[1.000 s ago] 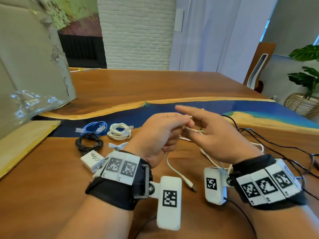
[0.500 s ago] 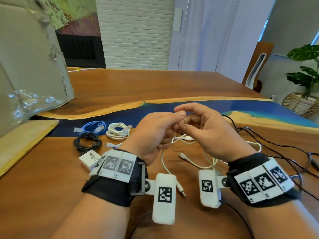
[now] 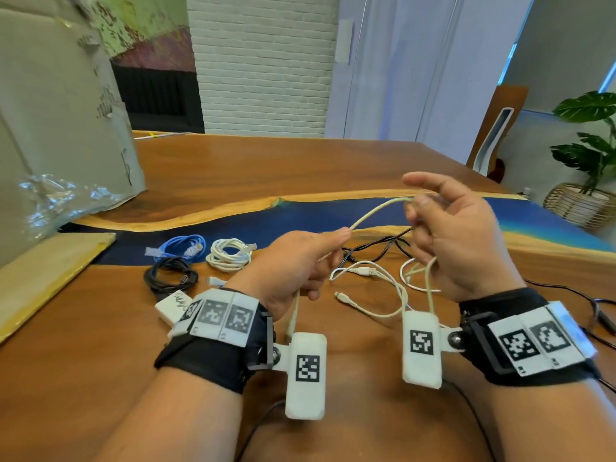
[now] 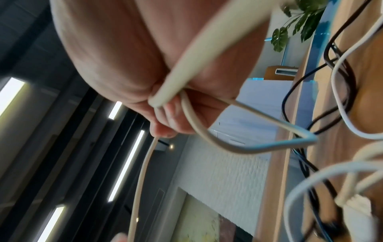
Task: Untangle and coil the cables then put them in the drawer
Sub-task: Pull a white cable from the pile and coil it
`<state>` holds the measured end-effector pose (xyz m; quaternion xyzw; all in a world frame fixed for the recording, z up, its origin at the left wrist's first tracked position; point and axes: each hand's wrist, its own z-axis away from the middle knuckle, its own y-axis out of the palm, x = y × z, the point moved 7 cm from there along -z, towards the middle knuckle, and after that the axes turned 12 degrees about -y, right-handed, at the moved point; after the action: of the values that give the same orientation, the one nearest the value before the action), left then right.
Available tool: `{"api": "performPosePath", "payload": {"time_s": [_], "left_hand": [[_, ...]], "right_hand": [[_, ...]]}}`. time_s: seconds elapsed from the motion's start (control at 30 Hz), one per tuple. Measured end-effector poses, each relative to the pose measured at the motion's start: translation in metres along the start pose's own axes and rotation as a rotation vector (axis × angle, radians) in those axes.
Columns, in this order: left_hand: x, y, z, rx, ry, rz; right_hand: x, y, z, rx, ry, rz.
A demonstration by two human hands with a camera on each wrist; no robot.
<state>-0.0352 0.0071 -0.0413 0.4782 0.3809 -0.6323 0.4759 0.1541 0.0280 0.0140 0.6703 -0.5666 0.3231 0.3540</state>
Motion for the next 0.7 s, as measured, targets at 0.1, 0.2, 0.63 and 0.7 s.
{"api": "performPosePath", "payload": {"time_s": [0.1, 0.2, 0.63, 0.7], "left_hand": [[0.002, -0.004, -0.001, -0.014, -0.016, 0.091], [-0.002, -0.007, 0.0, 0.036, -0.011, 0.343], [-0.021, -0.012, 0.004, 0.027, 0.243, 1.05], [-0.017, -0.012, 0.001, -0.033, 0.267, 0.945]], "right_hand": [[0.01, -0.027, -0.006, -0.096, -0.041, -0.018], [0.011, -0.039, -0.007, -0.047, -0.05, 0.16], [-0.024, 0.063, 0.039, 0.806, 0.143, 0.728], [-0.025, 0.071, 0.046, 0.858, 0.154, 0.701]]}}
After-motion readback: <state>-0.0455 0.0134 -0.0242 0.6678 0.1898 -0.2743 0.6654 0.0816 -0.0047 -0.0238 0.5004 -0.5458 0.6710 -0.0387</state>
